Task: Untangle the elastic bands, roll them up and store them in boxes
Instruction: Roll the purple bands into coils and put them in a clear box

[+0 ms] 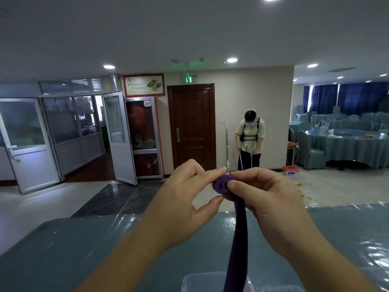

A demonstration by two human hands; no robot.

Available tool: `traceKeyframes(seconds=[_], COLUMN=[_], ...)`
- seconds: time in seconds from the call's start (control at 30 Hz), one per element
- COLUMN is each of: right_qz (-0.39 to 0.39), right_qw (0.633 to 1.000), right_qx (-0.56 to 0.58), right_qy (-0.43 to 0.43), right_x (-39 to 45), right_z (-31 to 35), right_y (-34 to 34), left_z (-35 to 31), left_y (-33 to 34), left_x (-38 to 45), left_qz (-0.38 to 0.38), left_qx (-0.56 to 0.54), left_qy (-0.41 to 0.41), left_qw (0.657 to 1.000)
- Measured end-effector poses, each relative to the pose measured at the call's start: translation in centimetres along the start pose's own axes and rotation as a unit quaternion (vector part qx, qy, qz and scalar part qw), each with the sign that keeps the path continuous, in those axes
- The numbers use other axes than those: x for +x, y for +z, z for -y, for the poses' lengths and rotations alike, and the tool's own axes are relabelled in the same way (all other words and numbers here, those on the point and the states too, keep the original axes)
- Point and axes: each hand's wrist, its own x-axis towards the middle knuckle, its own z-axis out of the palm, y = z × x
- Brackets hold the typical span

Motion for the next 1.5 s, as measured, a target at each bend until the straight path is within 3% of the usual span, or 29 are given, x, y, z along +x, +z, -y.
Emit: traceKeyframes(seconds=[0.1,0.37,0.47,0.57,0.63,0.77,0.97,1.07,1.13,1.2,1.33,1.4,1.5], right_qz=[0.010,0.013,0.024,0.029,0.044,0.116,0.003,-0.014,-0.011,0.018,0.114,0.124,0.051], right_qw=[1.000,0.999,0.999,0.993,0.982,0.972,0.989,0.993,0.989,0.979,0.936,0.935,0.967], right_qx=[-0.017,0.025,-0.025,-0.105,-0.171,-0.195,-0.114,-0.073,-0.113,-0.180,-0.318,-0.319,-0.215], right_qy=[0.002,-0.016,-0.031,-0.046,-0.064,-0.060,-0.092,-0.091,-0.092,-0.091,-0.095,-0.096,-0.124], right_x=[0.1,-0.3,-0.2,0.1,0.1,-0.2,-0.2,-0.3,-0.2,-0.1,0.1,0.3,0.3], right_z=[0.1,-0.2,-0.2,-0.2,0.1,0.8,-0.2,-0.9,-0.9,-0.4,0.9,1.2,0.8], right_y=[-0.1,0.4,0.1,-0.6,-1.0,-1.5,-0.9,-0.4,-0.6,-1.2,-2.0,-2.0,-1.6], left_z=[0.2,-0.8,-1.3,-1.8,-2.0,-1.7,-2.4,-3.1,-3.3,-3.2,-2.5,-2.2,-2.5], left_y=[-0.2,0.6,1.0,0.3,-0.4,-1.0,-0.3,1.0,1.4,1.0,-0.7,-1.2,-0.9], left_x=[0.1,0.5,0.5,0.6,0.7,1.0,1.2,1.0,0.8,0.8,0.9,1.2,1.3], left_qz=[0.007,-0.141,-0.112,-0.022,0.048,0.051,-0.038,-0.097,-0.089,-0.045,0.079,0.108,0.049], left_qx=[0.013,-0.005,-0.026,-0.104,-0.162,-0.303,-0.407,-0.469,-0.494,-0.463,-0.305,-0.284,-0.351], left_qy=[0.012,0.000,-0.028,-0.098,-0.149,-0.234,-0.287,-0.335,-0.352,-0.351,-0.298,-0.286,-0.301], left_qw=[1.000,0.990,0.993,0.990,0.974,0.922,0.866,0.811,0.790,0.812,0.901,0.909,0.885])
